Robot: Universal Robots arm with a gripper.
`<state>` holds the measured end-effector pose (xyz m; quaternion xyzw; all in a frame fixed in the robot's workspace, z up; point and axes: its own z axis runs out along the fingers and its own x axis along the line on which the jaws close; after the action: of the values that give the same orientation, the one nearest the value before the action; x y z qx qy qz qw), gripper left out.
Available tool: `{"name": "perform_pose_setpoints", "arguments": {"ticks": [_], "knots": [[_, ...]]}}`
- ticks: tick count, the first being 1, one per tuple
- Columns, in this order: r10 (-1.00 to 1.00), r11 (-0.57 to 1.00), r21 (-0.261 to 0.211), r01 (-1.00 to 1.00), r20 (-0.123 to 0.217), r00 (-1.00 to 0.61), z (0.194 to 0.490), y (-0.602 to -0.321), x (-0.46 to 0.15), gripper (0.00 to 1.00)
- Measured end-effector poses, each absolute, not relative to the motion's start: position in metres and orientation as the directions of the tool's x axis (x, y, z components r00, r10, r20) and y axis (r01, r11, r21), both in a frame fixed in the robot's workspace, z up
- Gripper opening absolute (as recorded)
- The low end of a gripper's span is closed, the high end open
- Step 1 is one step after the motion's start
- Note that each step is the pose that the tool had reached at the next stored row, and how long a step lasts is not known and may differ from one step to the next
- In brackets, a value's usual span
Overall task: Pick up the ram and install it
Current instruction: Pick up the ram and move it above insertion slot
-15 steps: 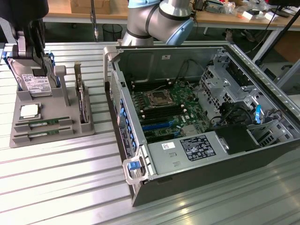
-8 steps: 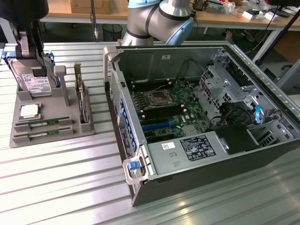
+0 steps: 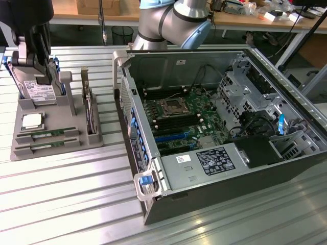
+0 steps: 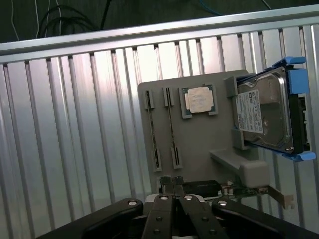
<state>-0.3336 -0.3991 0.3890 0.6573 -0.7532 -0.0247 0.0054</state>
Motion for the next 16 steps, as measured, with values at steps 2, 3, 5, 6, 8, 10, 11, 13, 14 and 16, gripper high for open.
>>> {"name": "perform_pose_setpoints", "arguments": {"ticks": [2,3,5,6,8,10,11,13,14,16], "knots": [[-0.99,0.136,0.044,-0.99,-0.025,-0.137,0.3887,-0.3992,-0.3336,0.11],[-0.99,0.136,0.044,-0.99,-0.025,-0.137,0.3887,-0.3992,-0.3336,0.11],[-0.99,0.136,0.044,-0.99,-0.024,-0.137,0.3888,-0.3992,-0.3337,0.11],[-0.99,0.136,0.044,-0.99,-0.024,-0.137,0.3888,-0.3992,-0.3336,0.11],[-0.99,0.136,0.044,-0.99,-0.024,-0.137,0.3888,-0.3992,-0.3336,0.11],[-0.99,0.136,0.044,-0.99,-0.024,-0.137,0.3888,-0.3992,-0.3336,0.23],[-0.99,0.136,0.044,-0.99,-0.024,-0.137,0.3888,-0.3992,-0.3336,0.23],[-0.99,0.136,0.044,-0.99,-0.024,-0.137,0.3888,-0.3992,-0.3337,0.3],[-0.99,0.136,0.044,-0.99,-0.024,-0.137,0.3888,-0.3992,-0.3336,0.3],[-0.99,0.136,0.044,-0.99,-0.024,-0.137,0.3888,-0.3992,-0.3336,0.3]]}}
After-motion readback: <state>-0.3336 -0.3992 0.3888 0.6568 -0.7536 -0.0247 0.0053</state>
